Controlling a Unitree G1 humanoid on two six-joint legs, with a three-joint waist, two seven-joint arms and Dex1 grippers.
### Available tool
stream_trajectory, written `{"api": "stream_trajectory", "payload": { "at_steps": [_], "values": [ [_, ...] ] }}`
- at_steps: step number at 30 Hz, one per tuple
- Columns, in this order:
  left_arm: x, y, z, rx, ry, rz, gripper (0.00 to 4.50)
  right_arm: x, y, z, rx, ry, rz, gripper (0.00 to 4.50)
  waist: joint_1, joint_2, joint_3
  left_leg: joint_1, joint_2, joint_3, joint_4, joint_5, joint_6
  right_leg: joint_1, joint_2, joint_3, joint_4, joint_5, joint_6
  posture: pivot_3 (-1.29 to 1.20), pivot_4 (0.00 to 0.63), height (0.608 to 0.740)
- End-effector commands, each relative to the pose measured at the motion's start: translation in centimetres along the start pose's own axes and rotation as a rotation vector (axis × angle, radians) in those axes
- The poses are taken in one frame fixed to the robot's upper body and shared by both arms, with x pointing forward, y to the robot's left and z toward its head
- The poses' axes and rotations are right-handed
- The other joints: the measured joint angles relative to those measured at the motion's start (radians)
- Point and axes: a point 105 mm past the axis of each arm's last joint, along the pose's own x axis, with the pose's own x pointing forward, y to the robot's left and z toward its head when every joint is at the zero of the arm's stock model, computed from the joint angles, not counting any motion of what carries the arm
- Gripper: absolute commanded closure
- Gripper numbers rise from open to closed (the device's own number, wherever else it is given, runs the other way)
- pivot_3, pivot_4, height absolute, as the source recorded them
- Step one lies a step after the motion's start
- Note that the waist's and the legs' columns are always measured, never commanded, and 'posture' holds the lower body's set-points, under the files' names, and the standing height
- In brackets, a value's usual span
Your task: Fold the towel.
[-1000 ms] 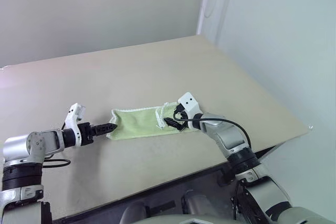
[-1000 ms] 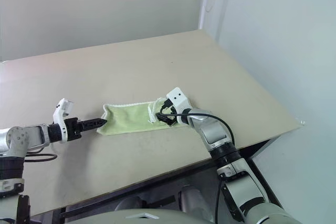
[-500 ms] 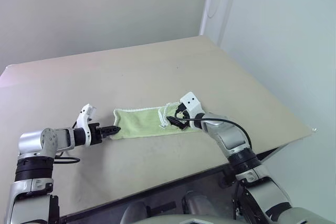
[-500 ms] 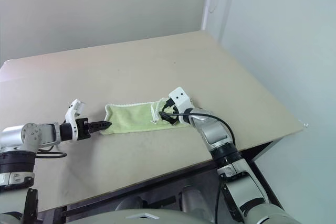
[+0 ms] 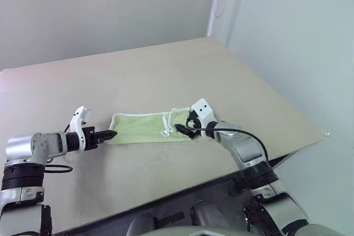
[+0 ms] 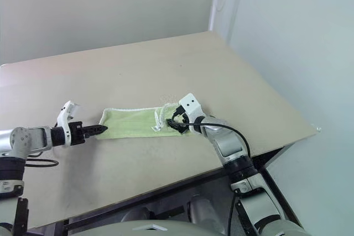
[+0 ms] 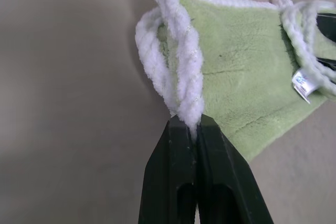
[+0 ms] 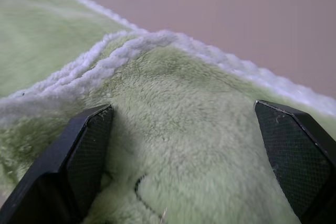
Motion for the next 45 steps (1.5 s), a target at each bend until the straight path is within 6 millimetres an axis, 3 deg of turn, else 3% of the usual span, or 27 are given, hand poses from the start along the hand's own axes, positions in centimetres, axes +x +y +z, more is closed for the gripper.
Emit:
{"api": "stream_trajectory", "payload": {
  "at_steps": [1,4,8,11,14,19,25,28,36,41,45],
  "values": [
    [-2.7,-0.3,2.1,0.074,-0.069,0.016,4.47,-1.2,0.6,3.2,-0.019,-0.131,0.063,0.00,-0.005,0.000,0.000,0.000,0.000,0.000,0.000,0.000,0.000,0.000,0.000,0.000,0.000,0.000,0.000,0.00,0.000,0.740],
    [-3.9,-0.2,2.7,0.099,-0.084,0.028,4.47,-2.0,0.8,4.6,0.032,-0.203,0.101,0.00,-0.005,0.000,0.001,0.000,0.000,0.000,-0.001,0.000,0.000,-0.001,0.000,0.000,0.000,0.000,0.000,0.00,0.000,0.740],
    [-3.9,-1.4,3.8,0.135,-0.099,-0.013,4.47,-2.9,0.6,5.9,0.094,-0.274,0.118,0.00,-0.001,-0.001,0.001,0.000,0.000,0.000,-0.001,0.000,0.000,-0.001,0.000,0.000,0.000,-0.001,0.000,0.00,0.000,0.740],
    [-2.8,-4.0,4.4,0.217,-0.075,-0.100,4.47,-3.5,-0.5,6.1,0.134,-0.294,0.073,0.00,0.003,-0.005,0.003,0.000,0.000,0.000,-0.001,0.000,0.000,0.000,0.000,0.000,0.000,-0.001,0.000,0.00,0.000,0.740],
    [-1.3,-7.6,6.3,0.279,-0.097,-0.228,4.47,-4.0,-2.0,5.7,0.175,-0.293,0.012,0.00,0.011,-0.005,0.004,-0.002,0.000,0.000,-0.001,0.000,0.000,0.000,-0.001,0.000,-0.002,-0.001,0.000,0.00,0.000,0.740],
    [1.5,-11.8,7.6,0.357,-0.043,-0.386,4.47,-5.2,-2.6,6.0,0.186,-0.331,-0.029,0.00,0.012,-0.004,0.005,-0.002,0.000,0.001,-0.003,0.000,0.000,0.000,0.000,0.001,-0.004,-0.001,0.000,0.00,0.000,0.740],
    [4.9,-14.6,6.2,0.413,0.095,-0.522,4.47,-8.2,-4.3,6.4,0.221,-0.412,-0.125,0.00,0.009,-0.004,0.005,-0.001,0.000,0.001,-0.010,0.000,0.000,-0.003,0.000,0.002,-0.005,0.000,0.003,0.00,0.000,0.740],
    [6.5,-15.6,5.5,0.435,0.145,-0.573,4.47,-9.1,-4.8,5.5,0.227,-0.397,-0.182,0.00,0.008,-0.004,0.005,-0.002,0.000,0.001,-0.012,0.000,0.000,-0.003,0.000,0.002,-0.006,-0.001,0.003,0.00,0.000,0.740],
    [10.9,-18.0,4.7,0.503,0.205,-0.647,4.47,-9.8,-4.6,3.5,0.238,-0.344,-0.266,0.00,0.023,-0.004,0.005,-0.002,-0.001,0.003,-0.011,0.000,0.000,-0.003,0.000,0.002,-0.008,-0.002,0.000,0.00,0.000,0.740],
    [12.6,-18.7,3.5,0.531,0.234,-0.667,4.47,-10.0,-4.4,2.9,0.231,-0.317,-0.284,0.00,0.028,-0.004,0.005,-0.003,-0.001,0.002,-0.011,0.000,0.000,-0.003,0.000,0.003,-0.009,-0.002,0.000,0.00,0.000,0.740],
    [13.4,-19.6,4.0,0.494,0.161,-0.672,4.47,-10.1,-4.3,2.7,0.230,-0.306,-0.295,0.00,0.028,-0.004,0.005,-0.005,-0.001,0.002,-0.011,0.000,0.000,-0.004,0.000,0.003,-0.010,-0.002,0.001,0.00,0.000,0.740]
  ]
}}
